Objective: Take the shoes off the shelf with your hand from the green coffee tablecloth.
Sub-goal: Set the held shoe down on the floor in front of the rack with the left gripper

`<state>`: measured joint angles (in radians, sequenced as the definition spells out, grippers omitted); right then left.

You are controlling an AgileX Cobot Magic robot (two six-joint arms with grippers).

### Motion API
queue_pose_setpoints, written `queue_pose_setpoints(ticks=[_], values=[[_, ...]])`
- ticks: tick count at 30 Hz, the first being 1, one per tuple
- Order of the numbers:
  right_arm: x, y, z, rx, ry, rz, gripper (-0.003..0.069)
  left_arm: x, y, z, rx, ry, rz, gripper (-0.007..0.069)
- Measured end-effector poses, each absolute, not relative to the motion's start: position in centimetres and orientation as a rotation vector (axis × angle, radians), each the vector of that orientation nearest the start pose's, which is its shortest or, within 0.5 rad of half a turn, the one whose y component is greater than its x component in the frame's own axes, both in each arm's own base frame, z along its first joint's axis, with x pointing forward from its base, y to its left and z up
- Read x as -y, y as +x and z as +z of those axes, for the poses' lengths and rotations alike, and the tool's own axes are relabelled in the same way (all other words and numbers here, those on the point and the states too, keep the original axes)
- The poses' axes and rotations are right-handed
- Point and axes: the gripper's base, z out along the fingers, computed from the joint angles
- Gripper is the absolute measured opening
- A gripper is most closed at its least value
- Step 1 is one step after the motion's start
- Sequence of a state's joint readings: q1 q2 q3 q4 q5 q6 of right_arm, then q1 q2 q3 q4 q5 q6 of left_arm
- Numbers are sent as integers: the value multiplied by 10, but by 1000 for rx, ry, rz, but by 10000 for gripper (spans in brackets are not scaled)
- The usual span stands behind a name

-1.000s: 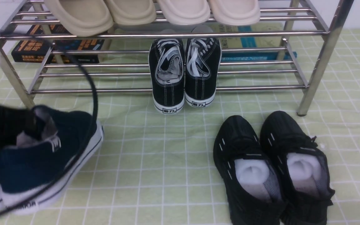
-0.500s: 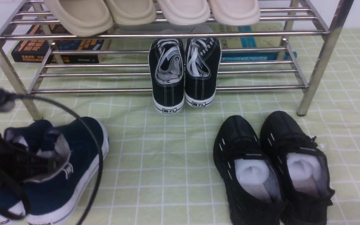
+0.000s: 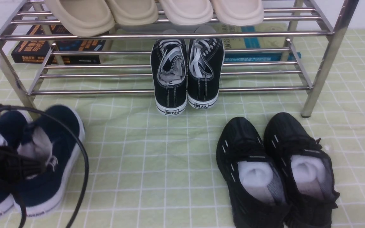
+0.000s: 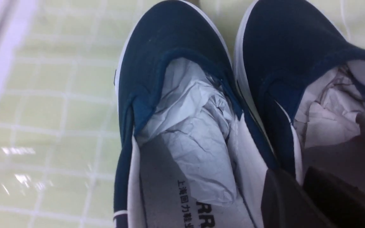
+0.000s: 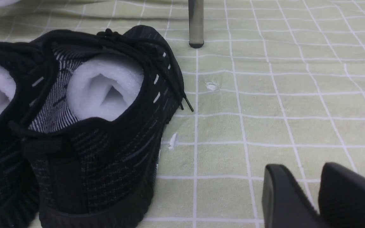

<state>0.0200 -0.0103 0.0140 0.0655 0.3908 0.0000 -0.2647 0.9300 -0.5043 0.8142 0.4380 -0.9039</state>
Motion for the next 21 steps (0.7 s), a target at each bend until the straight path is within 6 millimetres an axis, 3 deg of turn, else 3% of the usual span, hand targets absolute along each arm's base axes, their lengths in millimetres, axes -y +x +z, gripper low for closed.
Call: queue_pose_setpoints(ticks=[4, 14, 21], values=[[-3, 52, 174, -1878, 21, 79, 211, 20, 182, 255, -2172, -24, 126, 85], [-3, 52, 174, -1878, 21, 79, 223, 30, 204, 211, -2354, 54, 148, 85], [-3, 52, 174, -1878, 21, 79, 232, 30, 209, 198, -2414, 76, 184, 85]])
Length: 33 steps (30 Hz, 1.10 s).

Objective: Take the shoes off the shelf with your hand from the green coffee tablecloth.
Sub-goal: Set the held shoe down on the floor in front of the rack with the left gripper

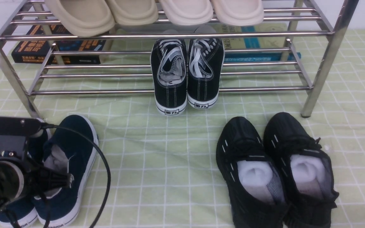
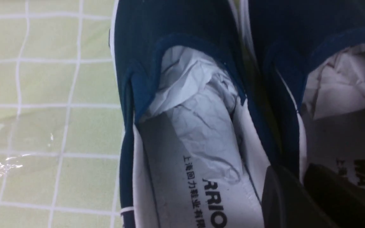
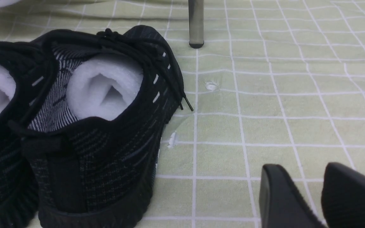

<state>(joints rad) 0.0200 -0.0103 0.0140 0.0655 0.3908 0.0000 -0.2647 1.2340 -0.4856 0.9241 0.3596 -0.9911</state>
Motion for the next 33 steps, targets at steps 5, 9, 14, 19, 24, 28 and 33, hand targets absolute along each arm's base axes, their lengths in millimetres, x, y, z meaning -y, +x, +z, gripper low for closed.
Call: queue_pose_setpoints(ticks=[5, 9, 14, 19, 24, 28, 33], values=[[-3, 52, 174, -1878, 21, 79, 237, 28, 208, 198, -2432, 40, 205, 90], [-3, 52, 174, -1878, 21, 79, 237, 28, 205, 196, -2472, -45, 180, 141], [-3, 52, 174, -1878, 21, 79, 237, 27, 199, 194, -2556, -90, 189, 275], [-3, 52, 174, -1878, 21, 79, 237, 26, 196, 198, -2652, -137, 223, 382], [-3, 52, 174, -1878, 21, 79, 237, 26, 201, 220, -2722, -171, 275, 394], [-3, 52, 174, -1878, 21, 79, 237, 27, 205, 243, -2780, -140, 302, 333], [-3, 52, 174, -1878, 21, 79, 237, 33, 199, 267, -2808, -83, 193, 129]])
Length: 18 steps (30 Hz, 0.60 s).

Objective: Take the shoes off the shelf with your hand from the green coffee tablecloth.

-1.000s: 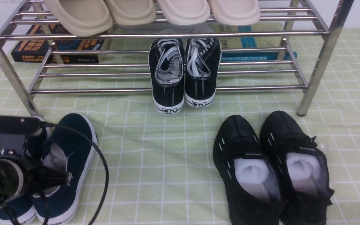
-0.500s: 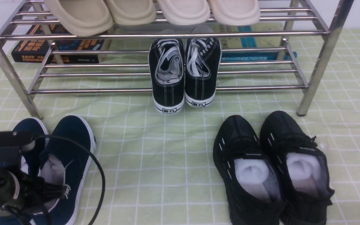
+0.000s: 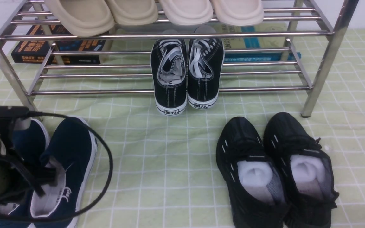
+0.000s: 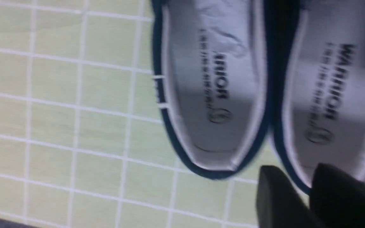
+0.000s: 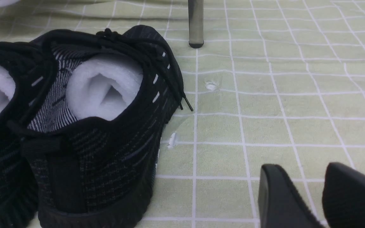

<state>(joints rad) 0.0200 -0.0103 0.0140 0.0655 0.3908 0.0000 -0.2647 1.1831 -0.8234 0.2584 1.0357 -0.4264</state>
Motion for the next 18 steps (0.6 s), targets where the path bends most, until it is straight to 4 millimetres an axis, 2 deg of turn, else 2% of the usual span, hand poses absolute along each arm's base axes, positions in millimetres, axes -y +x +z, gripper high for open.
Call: queue_pose_setpoints(ticks=[1, 3, 4, 7, 10, 11, 12, 13, 14, 18], values=[[-3, 52, 174, -1878, 21, 79, 237, 33, 199, 267, -2809, -78, 194, 120], [-3, 52, 174, -1878, 21, 79, 237, 35, 184, 282, -2766, -45, 87, 27], [-3, 52, 174, -1878, 21, 79, 237, 35, 182, 284, -2762, -42, 82, 20], [-3, 52, 174, -1878, 21, 79, 237, 31, 152, 311, -2630, 9, -23, 1], [-3, 52, 174, -1878, 21, 79, 237, 26, 125, 327, -2510, 45, -82, 1], [-3, 52, 174, -1878, 21, 79, 237, 24, 118, 328, -2484, 56, -94, 1], [-3, 52, 174, -1878, 21, 79, 237, 22, 102, 328, -2425, 68, -128, 1], [-3, 52, 174, -1878, 21, 79, 237, 22, 102, 326, -2431, 68, -126, 1], [-3, 52, 174, -1878, 21, 79, 237, 20, 87, 325, -2356, 74, -169, 1], [-3, 52, 174, -1878, 21, 79, 237, 18, 57, 302, -2093, 30, -337, 1]])
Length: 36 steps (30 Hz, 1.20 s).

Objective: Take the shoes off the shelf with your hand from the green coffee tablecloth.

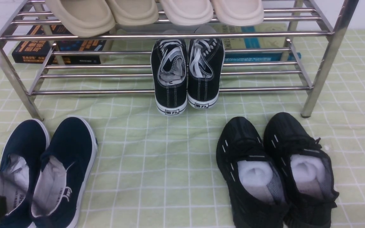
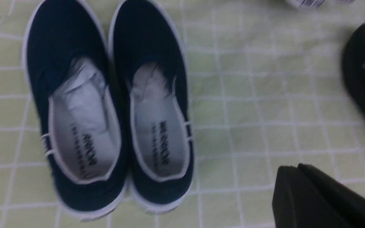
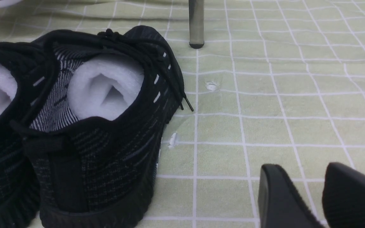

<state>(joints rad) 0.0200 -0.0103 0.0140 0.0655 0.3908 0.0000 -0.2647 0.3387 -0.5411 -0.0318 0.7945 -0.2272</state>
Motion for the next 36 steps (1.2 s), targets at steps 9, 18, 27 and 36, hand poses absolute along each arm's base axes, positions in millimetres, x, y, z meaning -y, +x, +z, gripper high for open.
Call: queue_pose_setpoints(ticks=[9, 18, 27, 36], values=[[-3, 52, 174, -1878, 21, 79, 237, 15, 43, 272, -1668, -43, -494, 1], [-3, 52, 174, -1878, 21, 79, 237, 15, 44, 265, -1670, -46, -494, 9], [-3, 52, 174, -1878, 22, 80, 237, 15, 46, 258, -1697, -40, -475, 17], [-3, 52, 174, -1878, 22, 80, 237, 2, 57, 211, -1784, -163, -183, 22]])
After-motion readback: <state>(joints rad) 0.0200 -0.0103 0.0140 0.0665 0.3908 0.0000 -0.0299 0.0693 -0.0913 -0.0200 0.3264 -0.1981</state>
